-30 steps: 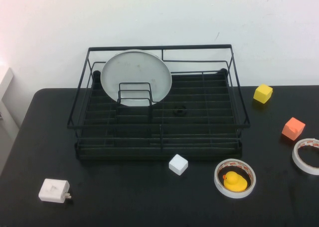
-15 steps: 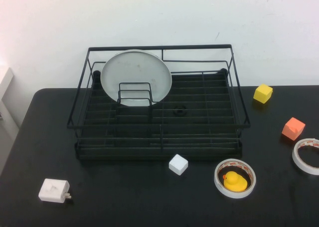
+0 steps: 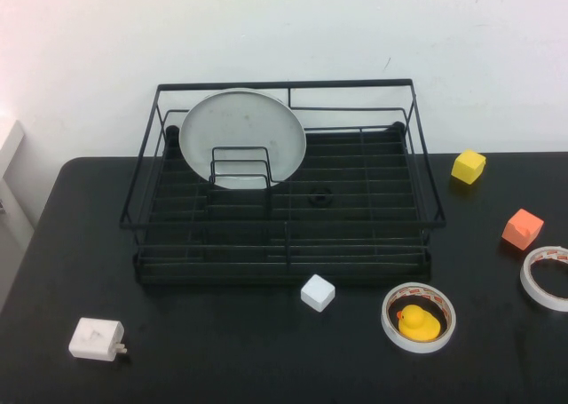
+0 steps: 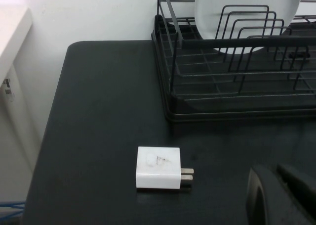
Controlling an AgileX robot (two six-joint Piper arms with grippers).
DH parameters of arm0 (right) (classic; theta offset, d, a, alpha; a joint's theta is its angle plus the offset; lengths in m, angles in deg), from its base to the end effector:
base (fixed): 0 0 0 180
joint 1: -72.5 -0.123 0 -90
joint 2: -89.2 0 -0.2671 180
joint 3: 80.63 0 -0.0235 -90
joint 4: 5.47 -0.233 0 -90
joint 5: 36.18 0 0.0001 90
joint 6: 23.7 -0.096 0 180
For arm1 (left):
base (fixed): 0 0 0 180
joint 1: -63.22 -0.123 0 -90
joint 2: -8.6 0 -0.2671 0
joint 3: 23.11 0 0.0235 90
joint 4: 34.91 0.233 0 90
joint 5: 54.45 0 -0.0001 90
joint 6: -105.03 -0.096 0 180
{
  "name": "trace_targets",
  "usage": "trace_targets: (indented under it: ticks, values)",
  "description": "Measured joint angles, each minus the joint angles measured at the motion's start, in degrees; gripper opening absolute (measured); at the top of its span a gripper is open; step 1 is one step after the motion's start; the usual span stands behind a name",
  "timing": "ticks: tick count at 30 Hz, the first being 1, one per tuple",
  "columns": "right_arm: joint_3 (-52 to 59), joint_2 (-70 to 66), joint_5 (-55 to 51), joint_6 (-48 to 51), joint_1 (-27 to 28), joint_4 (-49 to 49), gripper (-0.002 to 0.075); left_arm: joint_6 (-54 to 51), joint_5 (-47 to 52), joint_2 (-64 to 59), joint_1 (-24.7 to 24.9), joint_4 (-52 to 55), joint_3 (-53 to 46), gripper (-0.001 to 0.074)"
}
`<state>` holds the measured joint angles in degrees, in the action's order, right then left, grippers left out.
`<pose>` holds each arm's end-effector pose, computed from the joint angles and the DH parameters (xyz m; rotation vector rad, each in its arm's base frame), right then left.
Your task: Place plate on rack
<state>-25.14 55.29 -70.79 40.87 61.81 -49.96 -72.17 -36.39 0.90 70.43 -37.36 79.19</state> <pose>0.0818 0.0544 0.2598 -0.8584 1.7917 0.2444 0.0584 -0.0087 0.1785 0.0423 1.8080 -0.1653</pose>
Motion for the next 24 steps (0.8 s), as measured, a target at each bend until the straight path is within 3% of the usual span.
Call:
trace_targets:
  ticks: [10,18,24]
  values:
    - [0.0,1.8,-0.2,0.1,0.9,0.0,-0.0002,0.0,0.0,0.0,0.0,0.0,0.0,0.0]
    - [2.6,15.8,-0.6,3.3,8.9,0.1,-0.0002,0.0,0.0,0.0,0.0,-0.1,0.0,0.0]
    - [11.9,25.6,7.2,3.9,14.3,-2.1,-0.0002,0.0,0.0,0.0,0.0,-0.1,0.0,0.0]
